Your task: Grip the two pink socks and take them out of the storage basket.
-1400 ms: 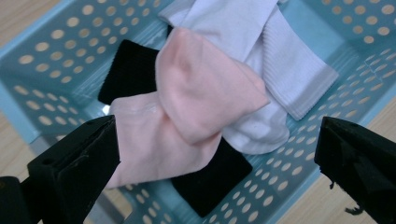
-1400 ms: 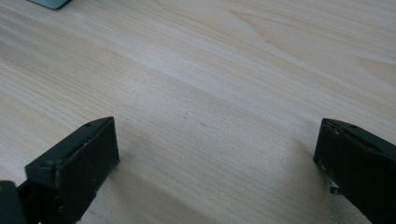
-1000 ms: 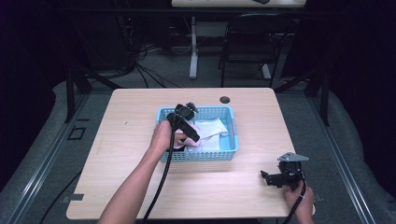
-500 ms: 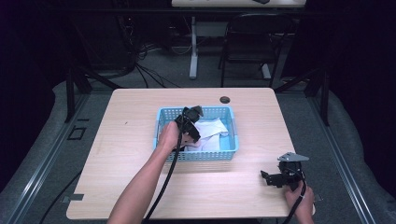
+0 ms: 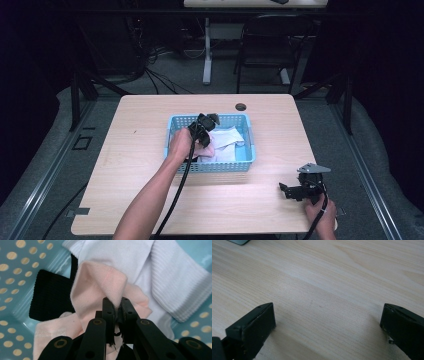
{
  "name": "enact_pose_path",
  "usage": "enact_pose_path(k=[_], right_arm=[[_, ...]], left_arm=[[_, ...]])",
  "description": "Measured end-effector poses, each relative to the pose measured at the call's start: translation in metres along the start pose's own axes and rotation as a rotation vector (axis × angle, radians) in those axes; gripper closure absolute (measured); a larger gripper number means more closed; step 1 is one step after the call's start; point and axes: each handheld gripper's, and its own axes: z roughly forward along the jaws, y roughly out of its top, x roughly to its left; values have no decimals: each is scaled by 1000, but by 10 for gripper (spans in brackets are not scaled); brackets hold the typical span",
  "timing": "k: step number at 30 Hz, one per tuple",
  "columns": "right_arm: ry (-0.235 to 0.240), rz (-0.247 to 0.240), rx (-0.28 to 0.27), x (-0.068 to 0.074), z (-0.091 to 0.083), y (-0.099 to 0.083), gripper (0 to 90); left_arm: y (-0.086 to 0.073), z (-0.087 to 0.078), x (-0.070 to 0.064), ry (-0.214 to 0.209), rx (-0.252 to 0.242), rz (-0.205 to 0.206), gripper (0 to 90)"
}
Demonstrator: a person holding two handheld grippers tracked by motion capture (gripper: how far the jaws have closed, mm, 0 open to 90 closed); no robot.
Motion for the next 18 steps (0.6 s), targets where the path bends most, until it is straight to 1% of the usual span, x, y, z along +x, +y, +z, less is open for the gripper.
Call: enact_pose_path(k=[3,4,6,7,9,10,11,13,14,16,17,18], right_arm=[[0,0,0,0,0,0,0],[0,0,0,0,0,0,0],[0,0,0,0,0,0,0],[0,0,0,0,0,0,0],[0,0,0,0,0,0,0],[0,0,0,0,0,0,0],[0,0,0,0,0,0,0],[-1,0,0,0,0,0,0],[-1,1,0,0,0,0,0],[0,0,0,0,0,0,0],[0,0,0,0,0,0,0],[0,0,0,0,0,0,0]], left_arm=[[-1,-9,1,-8,-19,2,845],[-1,-14,1,-10,-36,-3,845],[-2,-23,2,-10,-53,-5,845],[-2,-23,2,-10,-53,-5,844],[-2,-31,3,-8,-68,-7,844],[-3,-38,4,-9,-79,-6,844],[-3,-38,4,-9,-79,-6,844],[-3,-46,5,-9,-89,-6,843],[-3,-53,6,-11,-89,-1,843],[-4,-59,7,-11,-92,2,842],[-4,-59,7,-11,-92,2,841],[-4,-64,8,-9,-96,1,840]])
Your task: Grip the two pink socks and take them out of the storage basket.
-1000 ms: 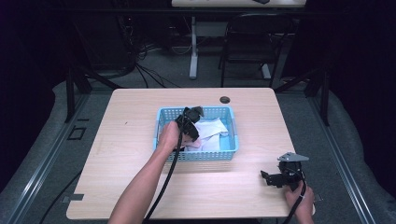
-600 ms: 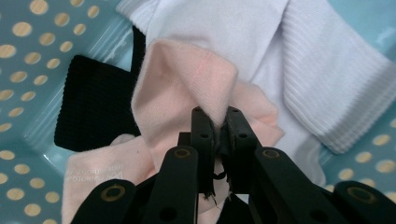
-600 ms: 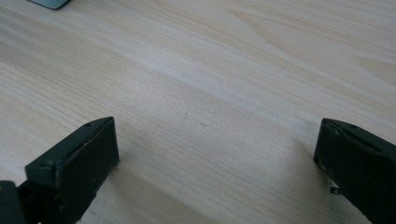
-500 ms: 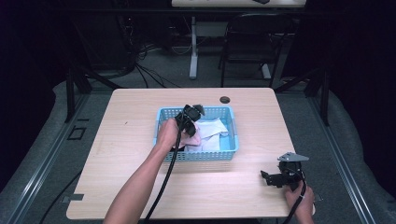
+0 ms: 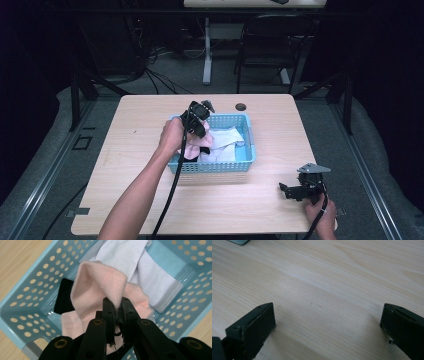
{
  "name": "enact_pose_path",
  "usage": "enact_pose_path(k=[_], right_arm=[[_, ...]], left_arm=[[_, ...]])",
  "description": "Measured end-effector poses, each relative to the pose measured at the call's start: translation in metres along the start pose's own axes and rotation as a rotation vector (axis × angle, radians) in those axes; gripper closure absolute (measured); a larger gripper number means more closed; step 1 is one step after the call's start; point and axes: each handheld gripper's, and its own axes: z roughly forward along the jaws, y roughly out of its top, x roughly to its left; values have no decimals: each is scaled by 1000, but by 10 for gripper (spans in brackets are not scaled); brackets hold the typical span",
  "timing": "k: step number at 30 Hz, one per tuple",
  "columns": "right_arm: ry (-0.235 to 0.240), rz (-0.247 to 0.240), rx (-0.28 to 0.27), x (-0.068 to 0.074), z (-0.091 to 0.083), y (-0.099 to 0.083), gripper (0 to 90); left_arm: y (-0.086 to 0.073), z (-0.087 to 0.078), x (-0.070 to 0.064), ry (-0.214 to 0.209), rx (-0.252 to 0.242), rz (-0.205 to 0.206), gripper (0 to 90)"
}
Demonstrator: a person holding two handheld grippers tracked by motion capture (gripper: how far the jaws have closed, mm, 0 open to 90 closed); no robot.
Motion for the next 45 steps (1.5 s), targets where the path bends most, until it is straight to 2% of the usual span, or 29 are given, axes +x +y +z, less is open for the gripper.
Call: enact_pose_path(k=[2,10,17,29,36,45], right_arm=[[0,0,0,0,0,0,0],[0,0,0,0,0,0,0],[0,0,0,0,0,0,0],[1,1,-1,0,0,0,0],[0,1,-1,0,0,0,0],[0,1,-1,0,0,0,0]], left_arm=[[0,-6,1,-12,-1,-1,839],[-2,-20,1,-9,7,16,838],[-3,-38,2,-16,-19,26,837],[-12,-66,10,15,-36,19,836],[-25,-79,20,30,-50,-12,836],[-50,-94,40,50,-64,-62,835]])
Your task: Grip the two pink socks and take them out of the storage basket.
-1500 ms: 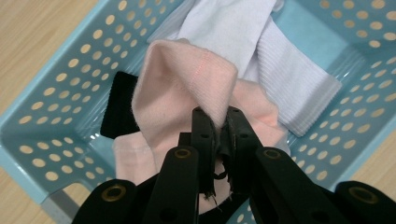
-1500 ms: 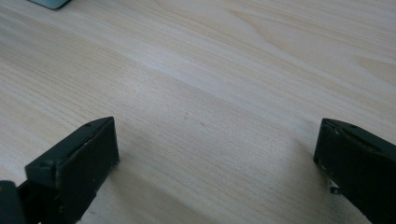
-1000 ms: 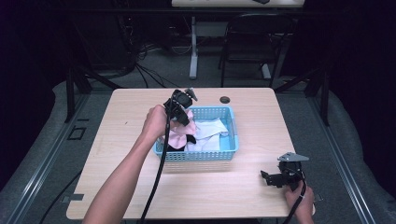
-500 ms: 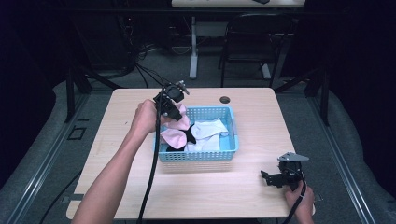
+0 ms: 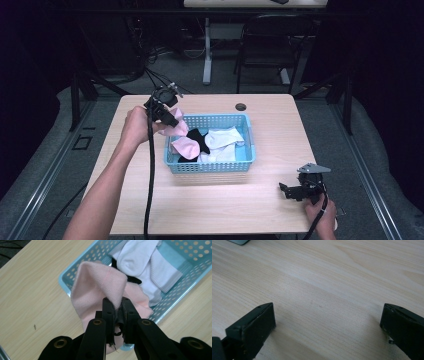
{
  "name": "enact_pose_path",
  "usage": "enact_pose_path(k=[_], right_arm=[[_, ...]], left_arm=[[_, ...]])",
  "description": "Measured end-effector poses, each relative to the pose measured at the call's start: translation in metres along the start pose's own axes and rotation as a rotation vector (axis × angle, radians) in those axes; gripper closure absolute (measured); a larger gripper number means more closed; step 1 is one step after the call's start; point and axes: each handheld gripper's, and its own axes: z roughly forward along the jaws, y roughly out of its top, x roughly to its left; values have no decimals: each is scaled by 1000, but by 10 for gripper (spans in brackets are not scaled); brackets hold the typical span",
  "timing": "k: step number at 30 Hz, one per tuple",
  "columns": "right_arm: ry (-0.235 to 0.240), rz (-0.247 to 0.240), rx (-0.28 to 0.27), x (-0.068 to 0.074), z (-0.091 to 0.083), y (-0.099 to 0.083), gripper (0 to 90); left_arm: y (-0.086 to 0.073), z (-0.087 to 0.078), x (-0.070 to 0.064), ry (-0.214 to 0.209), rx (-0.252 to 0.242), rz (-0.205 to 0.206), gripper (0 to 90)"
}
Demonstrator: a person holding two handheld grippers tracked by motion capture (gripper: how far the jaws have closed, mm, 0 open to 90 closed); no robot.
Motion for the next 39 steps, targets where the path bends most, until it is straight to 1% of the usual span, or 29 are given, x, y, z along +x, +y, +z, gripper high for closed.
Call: enact_pose_path(k=[1,2,4,5,6,7,9,10,11,13,14,15,17,24,26,27,28,30,31,32,35,36,38,39], right_arm=[[1,-1,0,0,0,0,0],[0,0,0,0,0,0,0],[0,0,1,0,0,0,0],[0,0,0,0,0,0,0],[0,0,0,0,0,0,0],[0,0,0,0,0,0,0],[0,0,0,0,0,0,0],[0,0,0,0,0,0,0],[0,0,0,0,0,0,0],[0,0,1,0,0,0,0],[0,0,0,0,0,0,0],[0,0,0,0,0,0,0],[1,-1,1,0,0,0,0],[0,0,1,0,0,0,0],[0,0,0,0,0,0,0],[1,-1,1,0,0,0,0],[0,-1,1,0,0,0,0],[0,0,0,0,0,0,0],[1,-1,1,0,0,0,0],[1,-1,1,0,0,0,0],[0,0,0,0,0,0,0],[0,0,0,0,0,0,0],[0,0,0,0,0,0,0],[1,-1,0,0,0,0,0]], left_arm=[[0,0,0,0,0,0,834],[-5,-2,4,5,1,-7,834],[-7,-3,6,8,1,-13,834],[-13,-5,10,14,6,-19,834],[-13,-5,10,14,6,-19,834],[-18,-5,15,18,8,-32,834],[-24,-5,19,20,6,-49,834],[-24,-5,19,20,6,-49,833],[-29,-6,23,23,12,-60,834],[-35,-6,27,25,16,-72,832],[-35,-6,27,25,16,-72,831],[-40,-6,32,24,20,-82,830],[-46,-5,36,32,27,-96,830],[-65,-1,48,33,31,-142,832],[-68,-1,50,33,34,-146,832],[-72,1,52,35,44,-147,832],[-74,1,52,36,45,-154,832],[-76,2,53,37,40,-156,832],[-79,2,55,40,46,-157,832],[-83,3,57,41,45,-167,832],[-90,5,61,45,48,-181,832],[-90,5,61,45,48,-181,832],[-95,7,64,48,47,-195,832],[-100,9,66,46,56,-200,832]])
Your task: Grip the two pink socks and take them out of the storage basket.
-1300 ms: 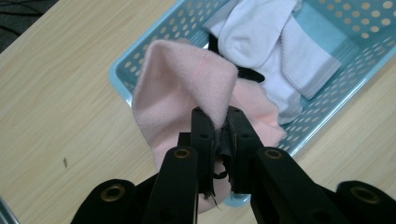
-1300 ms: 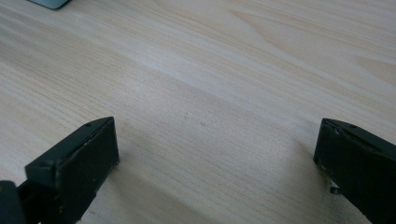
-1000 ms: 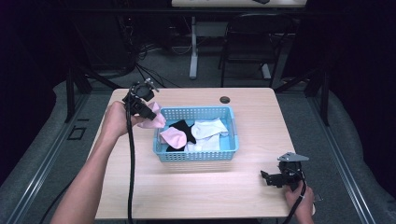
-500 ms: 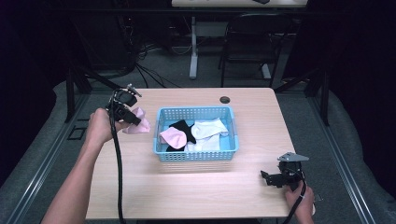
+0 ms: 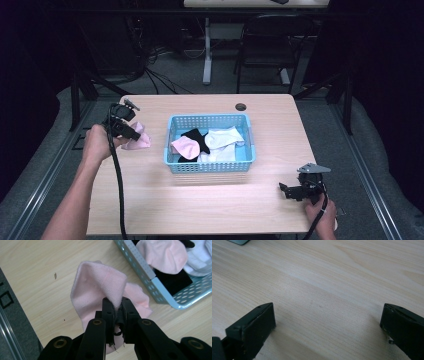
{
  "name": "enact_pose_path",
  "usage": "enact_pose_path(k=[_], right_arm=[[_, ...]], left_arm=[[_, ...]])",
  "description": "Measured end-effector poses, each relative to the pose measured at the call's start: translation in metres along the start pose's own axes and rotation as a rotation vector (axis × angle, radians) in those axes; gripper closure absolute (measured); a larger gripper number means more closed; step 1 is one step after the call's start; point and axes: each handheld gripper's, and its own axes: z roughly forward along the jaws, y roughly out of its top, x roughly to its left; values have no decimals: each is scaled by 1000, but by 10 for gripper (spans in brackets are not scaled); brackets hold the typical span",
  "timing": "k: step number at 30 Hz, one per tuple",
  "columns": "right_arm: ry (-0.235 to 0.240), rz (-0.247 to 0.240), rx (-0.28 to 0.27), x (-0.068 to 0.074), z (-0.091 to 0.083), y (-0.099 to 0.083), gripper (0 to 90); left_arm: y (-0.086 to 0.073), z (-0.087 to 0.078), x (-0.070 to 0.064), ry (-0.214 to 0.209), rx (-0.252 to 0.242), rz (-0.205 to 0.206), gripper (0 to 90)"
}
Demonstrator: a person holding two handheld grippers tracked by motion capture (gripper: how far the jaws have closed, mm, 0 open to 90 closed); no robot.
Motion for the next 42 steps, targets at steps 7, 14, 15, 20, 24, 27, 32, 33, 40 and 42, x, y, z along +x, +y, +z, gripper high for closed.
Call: enact_pose_path(k=[7,14,15,20,24,27,32,33,40,42], right_arm=[[0,0,0,0,0,0,0],[0,0,0,0,0,0,0],[0,0,0,0,0,0,0],[0,1,0,0,0,0,0],[0,1,-1,0,0,0,0],[0,0,0,0,0,0,0],[0,1,-1,0,0,0,0],[0,0,0,0,0,0,0],[0,1,0,0,0,0,0],[0,0,0,0,0,0,0]], left_arm=[[-14,10,10,2,12,-33,833],[-26,20,22,3,25,-69,832],[-27,22,23,4,24,-75,832],[-36,35,31,-16,24,-117,832],[-41,48,34,-15,49,-139,831],[-44,53,37,-12,45,-151,831],[-51,67,42,-24,73,-181,830],[-52,69,42,-21,75,-182,829],[-57,75,47,-22,92,-206,825],[-58,76,48,-21,94,-212,824]])
